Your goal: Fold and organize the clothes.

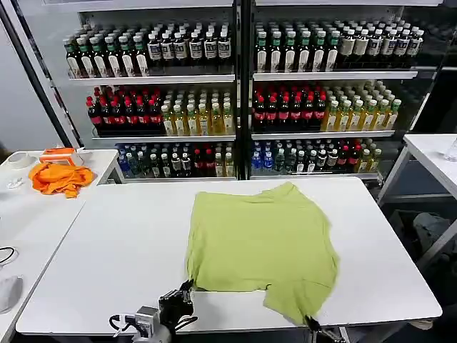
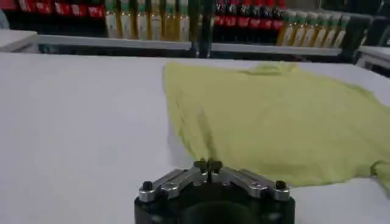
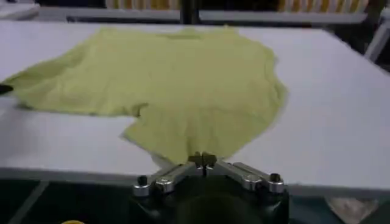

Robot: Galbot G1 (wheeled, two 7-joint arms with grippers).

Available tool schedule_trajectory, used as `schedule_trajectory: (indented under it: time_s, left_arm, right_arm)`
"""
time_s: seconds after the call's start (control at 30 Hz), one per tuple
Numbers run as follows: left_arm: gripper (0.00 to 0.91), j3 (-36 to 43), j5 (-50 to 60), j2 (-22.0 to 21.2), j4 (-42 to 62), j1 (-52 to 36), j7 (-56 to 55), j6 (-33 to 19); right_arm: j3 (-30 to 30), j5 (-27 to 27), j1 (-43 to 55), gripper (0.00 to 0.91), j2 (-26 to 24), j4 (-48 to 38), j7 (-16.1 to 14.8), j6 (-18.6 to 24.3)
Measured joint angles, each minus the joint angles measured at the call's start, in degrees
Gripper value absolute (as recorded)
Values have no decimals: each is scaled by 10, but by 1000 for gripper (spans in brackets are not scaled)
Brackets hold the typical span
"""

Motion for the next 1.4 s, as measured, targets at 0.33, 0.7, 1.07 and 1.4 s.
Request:
schedule_trajectory:
  time_s: [0.33,0.7,1.07,1.4]
  left_arm:
    - [10,-16,-20,13,-32,-3,2,7]
    - [10,-3,-28,38,10,-60,6,9]
    - [10,22,-34,44,83,-147,5,9]
    - [423,44,-33,39,143,-214,-6,10]
  right_arm:
    - [46,48,54,0,-37,15,6,-11]
    - [8,89,212,0,-102,-68,9,-24]
    - [-52,85,331,0,-128,-153,3,-27]
    - [-94,63,388,131,-131,-207,1,-27]
